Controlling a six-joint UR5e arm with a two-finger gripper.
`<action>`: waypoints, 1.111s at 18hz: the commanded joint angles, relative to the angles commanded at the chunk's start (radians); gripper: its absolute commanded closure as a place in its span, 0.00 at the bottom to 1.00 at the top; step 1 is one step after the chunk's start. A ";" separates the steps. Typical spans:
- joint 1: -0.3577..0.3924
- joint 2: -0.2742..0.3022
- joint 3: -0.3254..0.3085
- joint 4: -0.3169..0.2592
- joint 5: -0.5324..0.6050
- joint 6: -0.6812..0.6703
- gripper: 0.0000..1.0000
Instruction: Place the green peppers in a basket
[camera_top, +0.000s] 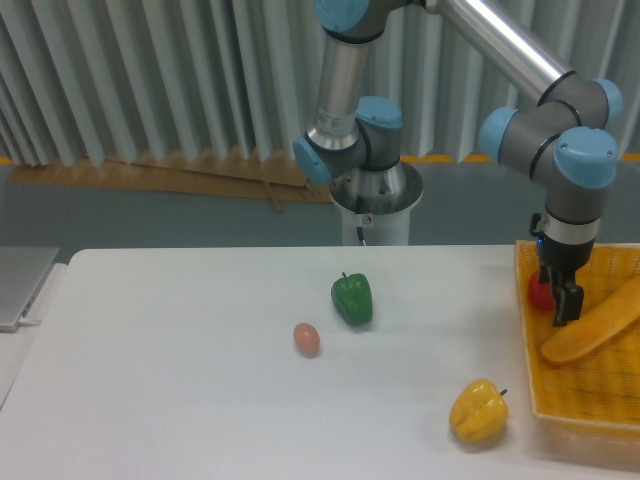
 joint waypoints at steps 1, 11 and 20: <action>-0.002 0.000 0.000 0.003 0.000 0.000 0.00; -0.002 -0.003 0.000 0.020 0.000 -0.002 0.00; -0.002 -0.005 0.000 0.020 0.000 0.000 0.00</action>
